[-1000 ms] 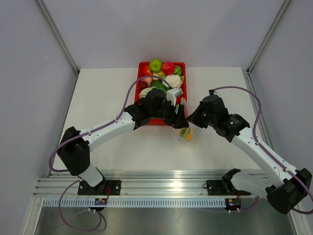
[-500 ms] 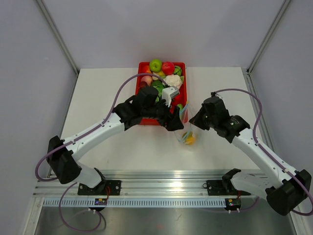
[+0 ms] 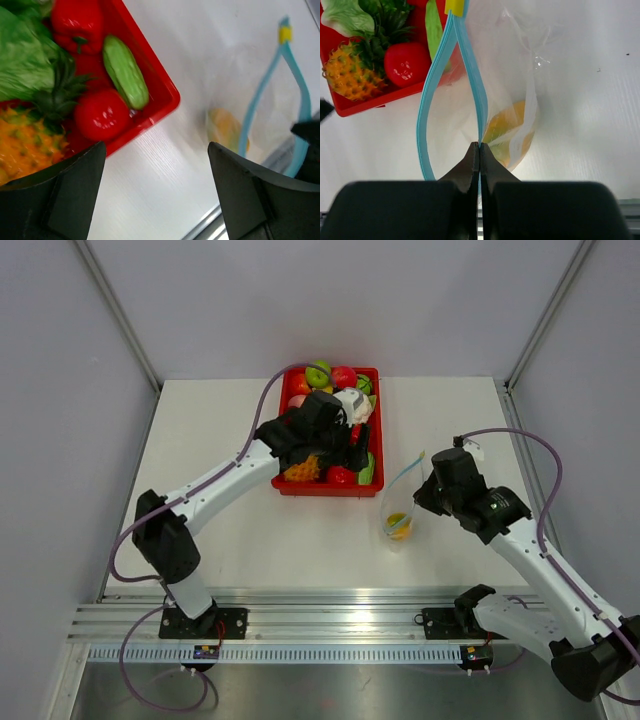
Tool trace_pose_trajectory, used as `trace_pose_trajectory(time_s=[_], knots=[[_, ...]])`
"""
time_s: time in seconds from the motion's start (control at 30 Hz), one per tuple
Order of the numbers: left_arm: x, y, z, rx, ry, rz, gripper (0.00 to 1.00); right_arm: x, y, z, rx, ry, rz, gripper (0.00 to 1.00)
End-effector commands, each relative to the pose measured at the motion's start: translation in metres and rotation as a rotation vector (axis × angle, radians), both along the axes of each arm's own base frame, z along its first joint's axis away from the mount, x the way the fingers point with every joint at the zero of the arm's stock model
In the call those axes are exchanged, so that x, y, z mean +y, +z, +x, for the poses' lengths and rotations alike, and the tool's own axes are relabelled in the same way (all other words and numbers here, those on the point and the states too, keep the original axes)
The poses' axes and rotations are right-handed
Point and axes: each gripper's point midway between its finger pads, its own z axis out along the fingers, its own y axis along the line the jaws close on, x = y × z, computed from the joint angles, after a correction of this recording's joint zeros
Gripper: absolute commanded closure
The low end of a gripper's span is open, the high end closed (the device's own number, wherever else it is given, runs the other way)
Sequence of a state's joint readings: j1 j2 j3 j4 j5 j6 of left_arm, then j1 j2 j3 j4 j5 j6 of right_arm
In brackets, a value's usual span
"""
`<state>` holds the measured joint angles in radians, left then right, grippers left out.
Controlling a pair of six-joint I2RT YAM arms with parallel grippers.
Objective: Place the food in the zip-top bag and seal the zipper
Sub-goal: Pick up the fake fruit from the bin.
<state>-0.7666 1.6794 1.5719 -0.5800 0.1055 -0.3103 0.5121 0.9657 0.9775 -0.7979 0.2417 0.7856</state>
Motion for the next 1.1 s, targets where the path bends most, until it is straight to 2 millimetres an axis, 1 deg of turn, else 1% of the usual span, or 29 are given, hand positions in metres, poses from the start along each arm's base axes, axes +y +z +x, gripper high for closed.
trace_pose_trajectory(time_s=[0.0,0.03,0.07,0.13,0.17,0.2,0.23,0.27,0.3,0.37,0.4,0.47,0.5,0.57,0.6,0.63,0.7,0.73,0.77,0.8,0.9,0.93,0.97,1.07], knots=[[0.013,-0.002,0.034,-0.051,0.136,0.131,0.15,-0.016,0.011,0.003,-0.035,-0.028,-0.059,1.00],[0.014,-0.006,0.036,-0.042,0.150,0.151,0.16,-0.016,0.010,0.003,-0.035,-0.028,-0.060,1.00],[0.011,-0.003,0.043,-0.043,0.171,0.148,0.17,-0.015,0.011,0.004,-0.033,-0.024,-0.057,1.00],[0.016,-0.005,0.050,-0.044,0.218,0.176,0.19,-0.014,0.011,0.004,-0.037,-0.021,-0.054,1.00],[0.014,-0.014,0.053,-0.024,0.234,0.191,0.19,-0.014,0.011,0.004,-0.038,-0.019,-0.058,1.00],[0.012,-0.008,0.057,-0.030,0.246,0.186,0.19,-0.014,0.012,0.004,-0.039,-0.016,-0.059,1.00],[0.016,-0.014,0.054,-0.001,0.250,0.216,0.20,-0.015,0.013,0.004,-0.041,-0.017,-0.061,1.00],[0.015,-0.021,0.054,0.022,0.256,0.232,0.20,-0.015,0.013,0.004,-0.043,-0.017,-0.062,1.00],[0.013,-0.032,0.054,0.055,0.269,0.242,0.20,-0.015,0.014,0.004,-0.044,-0.017,-0.062,1.00],[0.012,-0.046,0.051,0.088,0.276,0.257,0.21,-0.014,0.013,0.004,-0.043,-0.010,-0.061,1.00],[0.011,-0.053,0.052,0.105,0.306,0.260,0.21,-0.013,0.014,0.005,-0.046,-0.010,-0.057,1.00],[0.011,-0.060,0.053,0.122,0.368,0.260,0.22,-0.011,0.012,0.006,-0.043,-0.003,-0.054,1.00],[0.009,-0.068,0.053,0.134,0.376,0.264,0.23,-0.011,0.013,0.006,-0.044,-0.001,-0.051,1.00],[0.004,-0.074,0.050,0.153,0.412,0.262,0.23,-0.008,0.013,0.007,-0.043,0.004,-0.044,1.00],[0.004,-0.077,0.050,0.154,0.435,0.269,0.23,-0.008,0.012,0.008,-0.044,0.008,-0.046,1.00],[0.004,-0.085,0.051,0.163,0.448,0.279,0.23,-0.008,0.011,0.008,-0.041,0.009,-0.046,1.00],[0.003,-0.092,0.053,0.171,0.481,0.279,0.23,-0.006,0.013,0.009,-0.044,0.014,-0.041,1.00],[0.004,-0.101,0.054,0.179,0.491,0.297,0.23,-0.006,0.013,0.009,-0.044,0.017,-0.040,1.00],[0.003,-0.102,0.056,0.180,0.508,0.292,0.23,-0.005,0.013,0.009,-0.045,0.020,-0.037,1.00],[0.006,-0.105,0.059,0.170,0.531,0.305,0.23,-0.005,0.013,0.009,-0.046,0.020,-0.036,1.00],[0.008,-0.113,0.065,0.161,0.566,0.315,0.21,-0.005,0.012,0.008,-0.043,0.022,-0.038,1.00],[0.008,-0.114,0.066,0.160,0.575,0.318,0.19,-0.005,0.012,0.008,-0.045,0.023,-0.038,1.00],[0.009,-0.120,0.068,0.162,0.588,0.331,0.17,-0.004,0.012,0.008,-0.041,0.024,-0.037,1.00],[0.009,-0.123,0.070,0.164,0.603,0.339,0.13,-0.003,0.011,0.009,-0.042,0.032,-0.038,1.00]])
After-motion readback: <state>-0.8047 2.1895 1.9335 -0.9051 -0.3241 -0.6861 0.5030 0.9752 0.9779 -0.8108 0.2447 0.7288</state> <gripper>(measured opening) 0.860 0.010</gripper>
